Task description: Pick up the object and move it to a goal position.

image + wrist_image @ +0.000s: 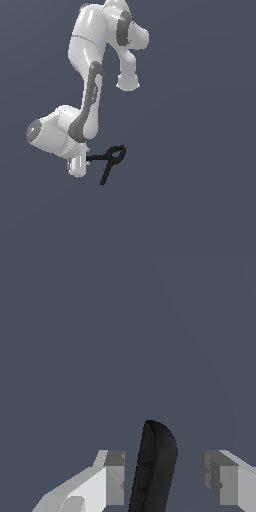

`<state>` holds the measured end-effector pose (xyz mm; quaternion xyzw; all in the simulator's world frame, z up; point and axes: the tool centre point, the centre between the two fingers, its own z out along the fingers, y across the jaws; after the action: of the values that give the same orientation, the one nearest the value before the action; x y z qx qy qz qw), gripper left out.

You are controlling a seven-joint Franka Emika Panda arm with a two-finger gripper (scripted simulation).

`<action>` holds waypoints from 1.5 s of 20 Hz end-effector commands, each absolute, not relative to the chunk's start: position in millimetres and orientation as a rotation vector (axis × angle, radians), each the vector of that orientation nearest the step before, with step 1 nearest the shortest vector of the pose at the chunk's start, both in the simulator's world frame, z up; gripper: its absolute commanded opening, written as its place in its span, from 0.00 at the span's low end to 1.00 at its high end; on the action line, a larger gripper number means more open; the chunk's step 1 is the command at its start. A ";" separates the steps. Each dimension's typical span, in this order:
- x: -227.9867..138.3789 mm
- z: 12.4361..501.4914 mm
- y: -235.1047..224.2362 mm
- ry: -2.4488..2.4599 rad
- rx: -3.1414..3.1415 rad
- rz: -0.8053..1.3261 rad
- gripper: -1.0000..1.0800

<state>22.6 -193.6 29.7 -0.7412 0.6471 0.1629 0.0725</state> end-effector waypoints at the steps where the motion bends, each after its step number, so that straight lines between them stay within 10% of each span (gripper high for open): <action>1: 21.3 22.7 -191.0 1.945 -2.226 0.490 0.62; 3: 20.9 21.1 -190.7 1.946 -2.225 0.490 0.62; 4: 20.9 21.1 -190.7 1.946 -2.225 0.490 0.00; 30: -15.1 25.0 -197.7 1.946 -2.225 0.490 0.00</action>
<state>-8.6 -195.0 23.9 -0.7411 0.6471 0.1637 0.0727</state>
